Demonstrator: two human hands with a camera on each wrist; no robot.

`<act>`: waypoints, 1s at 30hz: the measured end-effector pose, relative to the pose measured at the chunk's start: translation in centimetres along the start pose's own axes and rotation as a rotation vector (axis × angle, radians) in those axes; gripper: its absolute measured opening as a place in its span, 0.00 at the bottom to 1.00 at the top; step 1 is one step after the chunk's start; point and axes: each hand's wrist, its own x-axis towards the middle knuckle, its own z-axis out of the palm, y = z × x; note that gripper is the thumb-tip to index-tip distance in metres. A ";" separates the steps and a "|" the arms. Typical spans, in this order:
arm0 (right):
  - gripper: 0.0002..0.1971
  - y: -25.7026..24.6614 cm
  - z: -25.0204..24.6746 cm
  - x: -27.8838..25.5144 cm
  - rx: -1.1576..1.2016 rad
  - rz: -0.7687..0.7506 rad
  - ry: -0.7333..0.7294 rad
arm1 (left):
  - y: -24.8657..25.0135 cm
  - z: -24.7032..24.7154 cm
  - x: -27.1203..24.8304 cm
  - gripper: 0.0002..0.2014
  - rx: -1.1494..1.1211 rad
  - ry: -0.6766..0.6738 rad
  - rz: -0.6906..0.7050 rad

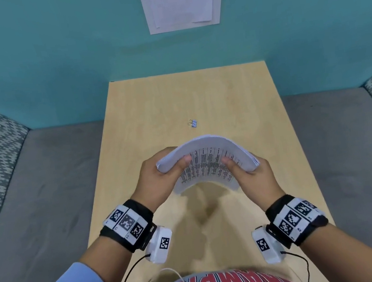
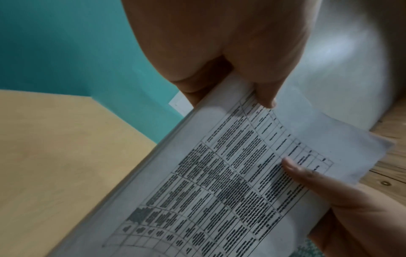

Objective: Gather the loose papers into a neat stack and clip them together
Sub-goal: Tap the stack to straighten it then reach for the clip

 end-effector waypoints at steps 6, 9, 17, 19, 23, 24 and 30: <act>0.02 2.0 1.2 1.2 -0.140 0.116 -0.001 | -3.6 0.6 0.0 0.17 0.042 -0.030 -0.179; 0.04 2.1 1.3 2.0 -0.154 0.096 -0.013 | -4.3 0.2 0.6 0.06 0.013 0.010 -0.202; 0.13 2.6 1.5 7.4 -0.162 0.182 -0.172 | -5.7 -2.5 3.3 0.03 0.061 -0.013 -0.229; 0.08 2.4 1.9 8.5 -0.123 0.209 -0.257 | -6.1 -3.6 4.6 0.08 0.059 -0.026 -0.264; 0.15 2.9 3.0 11.8 -0.066 0.315 -0.442 | -7.1 -5.6 6.1 0.09 0.068 -0.058 -0.316; 0.17 3.0 3.3 13.2 -0.090 0.335 -0.479 | -7.6 -6.3 6.4 0.09 0.069 -0.039 -0.331; 0.19 4.7 5.2 23.3 -0.731 0.088 -0.307 | -10.1 -10.4 6.8 0.09 0.088 0.079 -0.432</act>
